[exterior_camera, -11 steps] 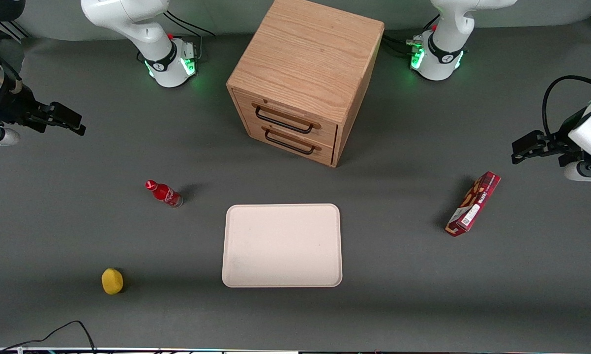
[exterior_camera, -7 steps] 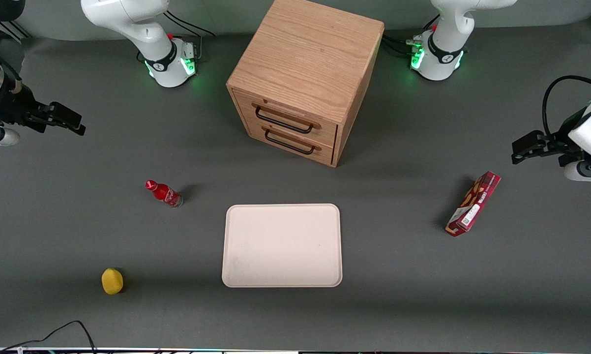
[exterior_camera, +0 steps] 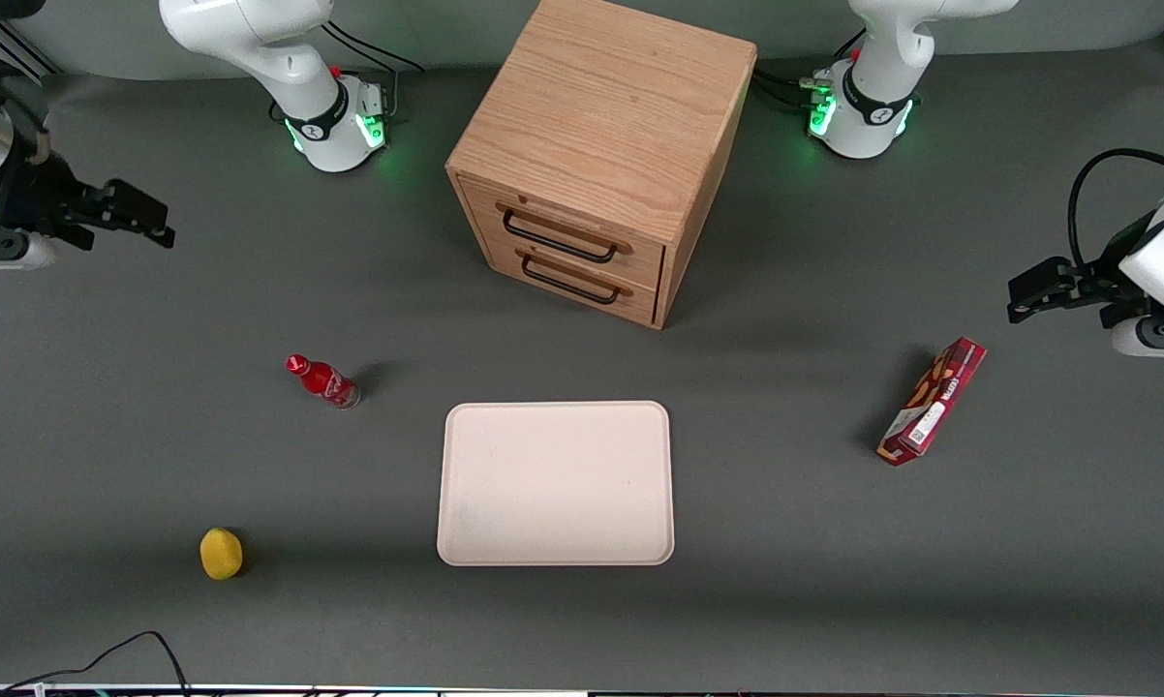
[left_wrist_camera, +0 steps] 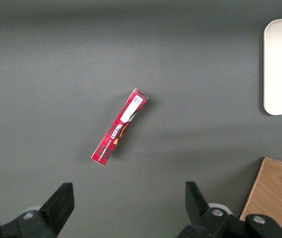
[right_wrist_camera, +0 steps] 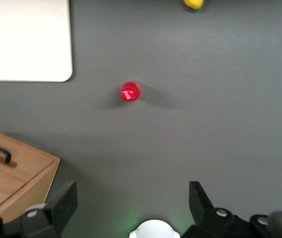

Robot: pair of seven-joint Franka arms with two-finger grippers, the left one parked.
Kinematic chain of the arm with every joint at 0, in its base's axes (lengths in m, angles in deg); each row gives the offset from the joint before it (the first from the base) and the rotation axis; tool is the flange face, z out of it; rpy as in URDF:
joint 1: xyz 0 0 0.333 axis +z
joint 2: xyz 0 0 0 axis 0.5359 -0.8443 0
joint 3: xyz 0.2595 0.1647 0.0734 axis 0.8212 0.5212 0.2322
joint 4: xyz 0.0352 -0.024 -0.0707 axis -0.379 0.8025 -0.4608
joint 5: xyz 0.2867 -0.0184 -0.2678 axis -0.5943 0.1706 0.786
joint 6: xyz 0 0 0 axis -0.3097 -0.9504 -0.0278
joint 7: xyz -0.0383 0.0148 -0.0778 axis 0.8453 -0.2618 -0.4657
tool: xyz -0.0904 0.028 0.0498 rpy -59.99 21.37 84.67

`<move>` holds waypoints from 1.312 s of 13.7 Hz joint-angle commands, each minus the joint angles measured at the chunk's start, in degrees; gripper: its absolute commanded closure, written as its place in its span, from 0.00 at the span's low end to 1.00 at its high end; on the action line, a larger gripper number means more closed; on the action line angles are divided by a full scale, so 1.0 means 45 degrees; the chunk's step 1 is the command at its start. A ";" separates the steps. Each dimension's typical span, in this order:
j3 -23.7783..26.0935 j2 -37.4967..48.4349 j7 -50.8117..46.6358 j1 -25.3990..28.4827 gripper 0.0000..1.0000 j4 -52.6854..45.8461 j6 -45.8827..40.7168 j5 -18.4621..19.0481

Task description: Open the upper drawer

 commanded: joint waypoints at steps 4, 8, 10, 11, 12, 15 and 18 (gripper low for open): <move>0.0554 -0.1265 0.4218 0.0238 0.00 -0.1223 -0.0404 -0.1955; 0.1566 -0.2436 0.6821 0.0277 0.00 -0.1516 -0.0288 -0.3014; 0.2639 -0.3625 0.6942 0.0258 0.00 -0.2178 -0.0151 -0.3616; 0.2993 -0.4269 0.6962 0.0258 0.00 -0.2472 -0.0131 -0.3775; 0.3479 -0.4836 0.6981 0.0238 0.00 -0.2765 0.0005 -0.3970; 0.4438 -0.5757 0.6962 0.0277 0.00 -0.2846 0.1000 -0.4498; 0.5220 -0.6324 0.6786 0.0316 0.00 -0.2729 0.1644 -0.4693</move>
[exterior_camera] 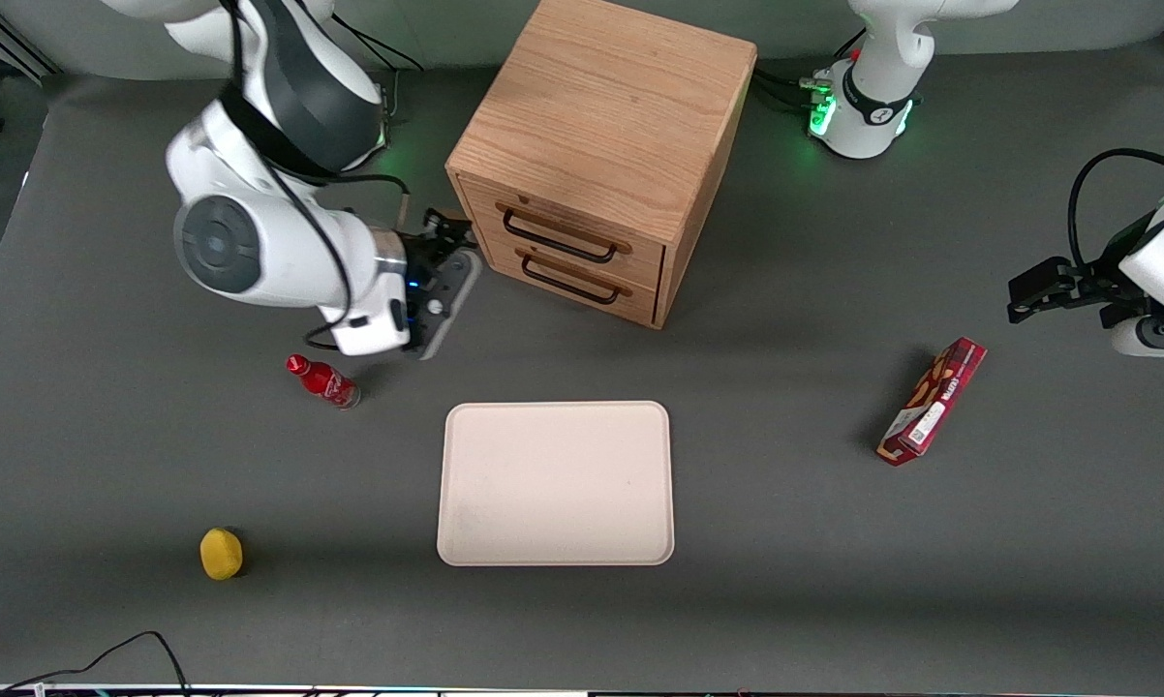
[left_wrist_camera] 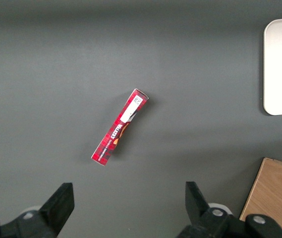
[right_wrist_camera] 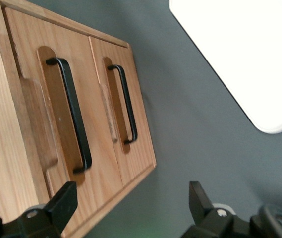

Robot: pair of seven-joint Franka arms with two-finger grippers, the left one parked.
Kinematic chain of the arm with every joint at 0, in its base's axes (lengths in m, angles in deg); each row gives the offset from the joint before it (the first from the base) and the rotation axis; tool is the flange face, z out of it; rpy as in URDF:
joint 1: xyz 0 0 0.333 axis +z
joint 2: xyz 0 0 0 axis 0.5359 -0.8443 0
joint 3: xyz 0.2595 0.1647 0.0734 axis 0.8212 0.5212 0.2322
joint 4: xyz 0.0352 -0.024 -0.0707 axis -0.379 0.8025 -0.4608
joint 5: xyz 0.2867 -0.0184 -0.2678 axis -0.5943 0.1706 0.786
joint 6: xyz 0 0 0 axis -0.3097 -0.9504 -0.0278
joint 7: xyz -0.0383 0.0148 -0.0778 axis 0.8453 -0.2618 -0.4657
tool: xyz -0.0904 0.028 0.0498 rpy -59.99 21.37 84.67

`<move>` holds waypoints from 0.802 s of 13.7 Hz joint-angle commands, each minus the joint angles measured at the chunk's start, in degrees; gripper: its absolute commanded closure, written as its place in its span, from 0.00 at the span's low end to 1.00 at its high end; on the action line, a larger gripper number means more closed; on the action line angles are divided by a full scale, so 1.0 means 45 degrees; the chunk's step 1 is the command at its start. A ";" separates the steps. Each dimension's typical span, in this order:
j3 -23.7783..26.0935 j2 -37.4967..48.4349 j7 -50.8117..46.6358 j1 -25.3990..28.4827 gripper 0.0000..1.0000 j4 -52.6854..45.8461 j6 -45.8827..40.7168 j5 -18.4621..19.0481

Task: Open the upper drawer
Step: 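Move the right gripper to the upper drawer's black handle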

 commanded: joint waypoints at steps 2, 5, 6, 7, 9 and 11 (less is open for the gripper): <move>0.0546 -0.0804 0.0088 0.0147 0.00 -0.0436 0.0551 -0.0458; 0.0701 -0.0845 -0.0302 0.0559 0.00 0.0147 0.1311 -0.0458; 0.0935 -0.0844 -0.0303 0.0559 0.00 0.0382 0.1547 -0.0458; 0.0995 -0.0825 -0.0303 0.0559 0.00 0.0481 0.1723 -0.0438; 0.1189 -0.0786 -0.0303 0.0695 0.00 0.0812 0.2055 -0.0419; 0.1463 -0.0630 -0.0322 0.0696 0.00 0.1456 0.2621 -0.0360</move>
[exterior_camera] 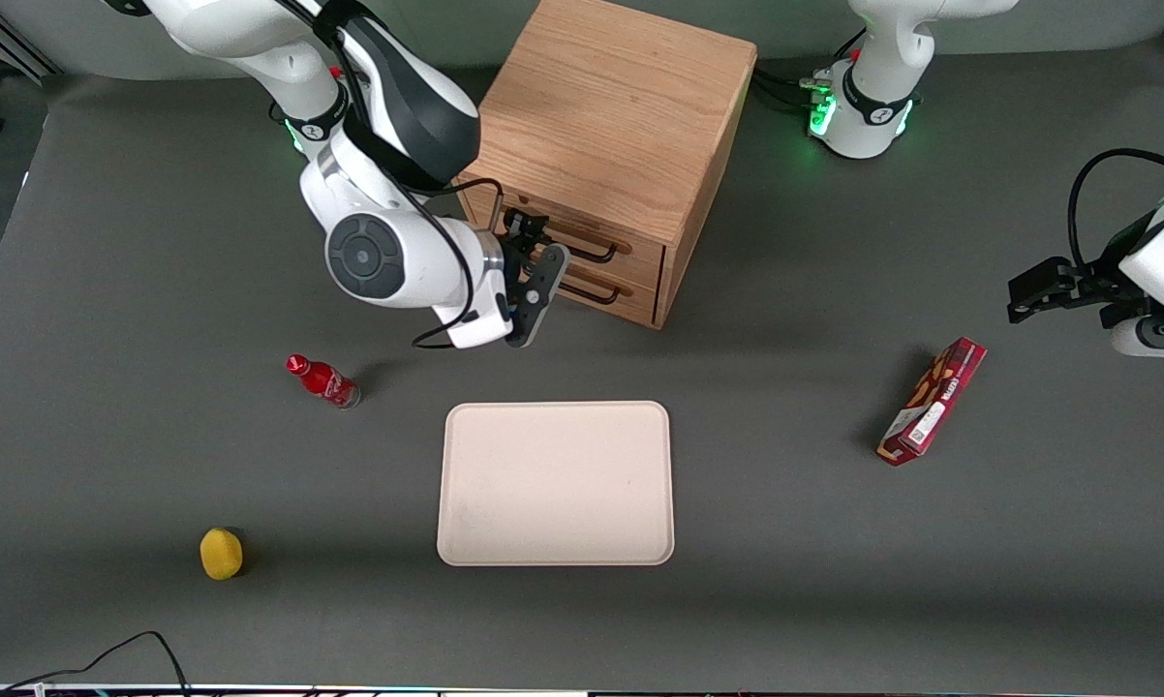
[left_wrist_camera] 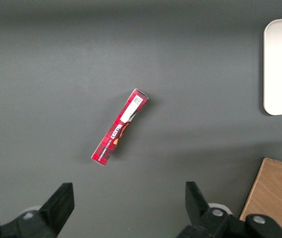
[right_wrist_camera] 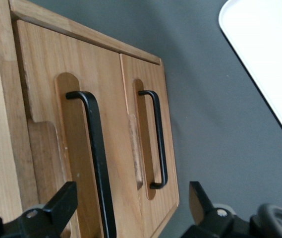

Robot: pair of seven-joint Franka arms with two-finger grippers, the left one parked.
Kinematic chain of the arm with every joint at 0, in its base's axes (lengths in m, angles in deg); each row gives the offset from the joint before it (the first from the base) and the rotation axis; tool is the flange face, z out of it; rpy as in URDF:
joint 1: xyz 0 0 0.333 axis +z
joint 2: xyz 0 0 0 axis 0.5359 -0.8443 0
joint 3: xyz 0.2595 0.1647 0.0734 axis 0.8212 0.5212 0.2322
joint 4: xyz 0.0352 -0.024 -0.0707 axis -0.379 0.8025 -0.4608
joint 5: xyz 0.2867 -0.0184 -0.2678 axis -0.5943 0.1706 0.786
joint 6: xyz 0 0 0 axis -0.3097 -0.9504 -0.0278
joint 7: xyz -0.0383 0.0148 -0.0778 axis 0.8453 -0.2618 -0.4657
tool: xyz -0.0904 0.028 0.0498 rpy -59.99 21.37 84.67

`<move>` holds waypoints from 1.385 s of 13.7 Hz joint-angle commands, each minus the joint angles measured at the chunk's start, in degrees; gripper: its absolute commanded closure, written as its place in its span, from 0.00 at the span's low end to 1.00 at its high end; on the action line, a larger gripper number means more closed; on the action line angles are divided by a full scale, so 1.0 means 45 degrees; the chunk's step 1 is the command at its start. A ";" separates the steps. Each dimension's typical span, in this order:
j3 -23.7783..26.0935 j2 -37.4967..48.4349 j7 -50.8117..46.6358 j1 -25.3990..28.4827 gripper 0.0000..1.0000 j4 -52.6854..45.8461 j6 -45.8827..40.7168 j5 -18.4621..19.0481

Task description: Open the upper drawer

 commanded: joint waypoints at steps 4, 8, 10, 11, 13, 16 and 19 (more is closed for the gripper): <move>0.0262 0.0302 -0.0181 0.0105 0.00 0.1265 0.1186 -0.0141; 0.0360 0.0321 -0.0181 0.0106 0.00 0.1676 0.1694 -0.0083; 0.0360 0.0166 -0.0162 0.0067 0.00 0.1618 0.1773 -0.0044; 0.0360 0.0107 -0.0142 -0.0030 0.00 0.1598 0.1967 -0.0044; 0.0205 -0.0030 -0.0104 -0.0090 0.00 0.1520 0.2222 0.0053; -0.0068 -0.0576 -0.0064 -0.0304 0.00 0.0662 0.2184 0.0093; -0.0459 -0.0947 -0.0025 -0.0305 0.00 -0.0060 0.2048 0.0405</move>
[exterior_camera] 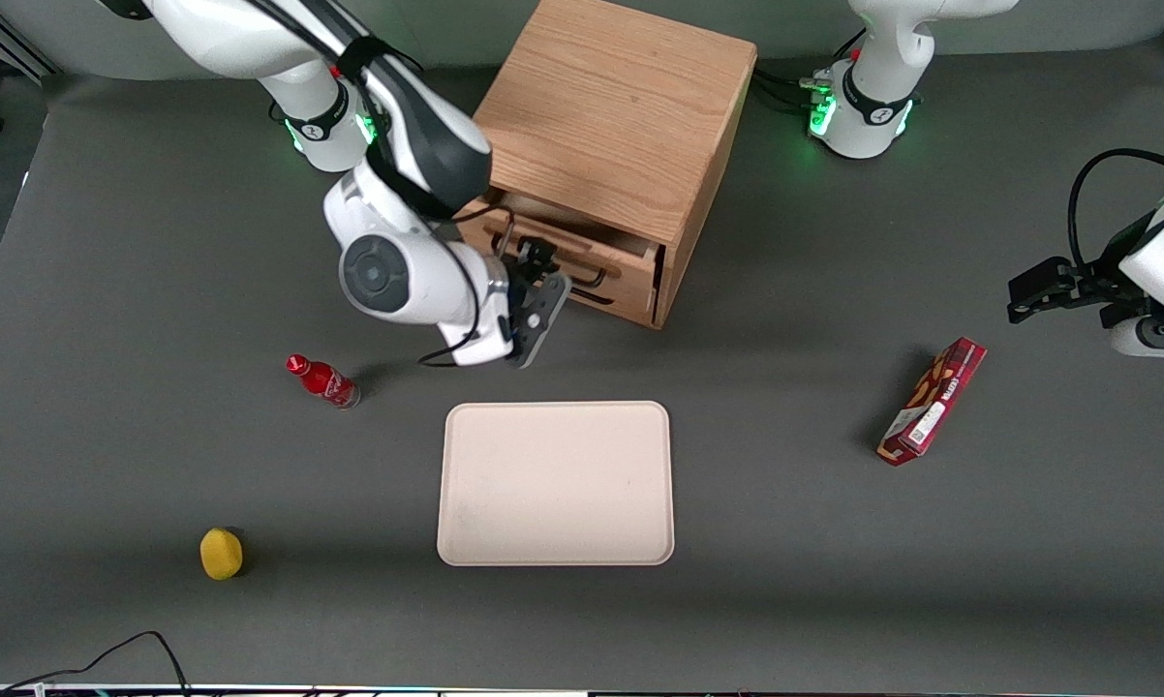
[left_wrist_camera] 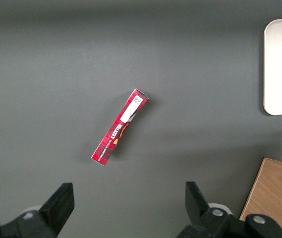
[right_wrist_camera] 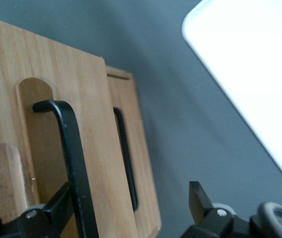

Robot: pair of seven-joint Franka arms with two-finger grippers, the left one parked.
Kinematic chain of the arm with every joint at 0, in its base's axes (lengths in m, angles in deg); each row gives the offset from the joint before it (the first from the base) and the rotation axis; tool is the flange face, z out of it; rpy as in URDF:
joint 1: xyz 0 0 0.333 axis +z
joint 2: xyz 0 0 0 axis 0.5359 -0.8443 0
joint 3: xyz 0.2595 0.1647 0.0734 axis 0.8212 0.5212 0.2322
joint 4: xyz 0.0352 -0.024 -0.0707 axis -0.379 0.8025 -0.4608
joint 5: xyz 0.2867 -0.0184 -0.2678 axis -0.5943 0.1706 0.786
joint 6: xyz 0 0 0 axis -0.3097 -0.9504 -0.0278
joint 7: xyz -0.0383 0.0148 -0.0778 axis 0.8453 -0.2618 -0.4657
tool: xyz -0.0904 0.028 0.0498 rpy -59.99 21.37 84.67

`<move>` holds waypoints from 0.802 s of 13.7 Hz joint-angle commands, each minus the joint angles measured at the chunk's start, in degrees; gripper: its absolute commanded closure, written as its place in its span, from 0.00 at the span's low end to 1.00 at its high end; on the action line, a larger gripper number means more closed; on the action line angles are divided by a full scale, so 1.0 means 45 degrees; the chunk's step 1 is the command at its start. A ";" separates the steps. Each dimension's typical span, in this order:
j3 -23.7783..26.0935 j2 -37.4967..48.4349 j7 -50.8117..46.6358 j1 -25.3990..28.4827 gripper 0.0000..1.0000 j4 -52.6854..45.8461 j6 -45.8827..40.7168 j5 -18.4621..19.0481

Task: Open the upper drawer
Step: 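Pull the handle outward with the right gripper, sliding the drawer open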

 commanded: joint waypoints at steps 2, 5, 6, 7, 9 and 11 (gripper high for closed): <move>-0.0506 -0.0803 0.0003 0.0009 0.00 -0.1290 -0.0120 0.0301; -0.0975 -0.1251 0.0608 -0.0108 0.00 -0.1992 -0.0449 0.0281; -0.1247 -0.1504 0.0628 -0.0108 0.00 -0.2497 -0.0897 0.0262; -0.1463 -0.1797 0.0628 -0.0108 0.00 -0.3044 -0.1307 0.0262; -0.1543 -0.2344 0.0648 -0.0166 0.00 -0.3963 -0.1817 0.0281; -0.1736 -0.2775 0.1017 -0.0206 0.00 -0.4667 -0.2033 0.0281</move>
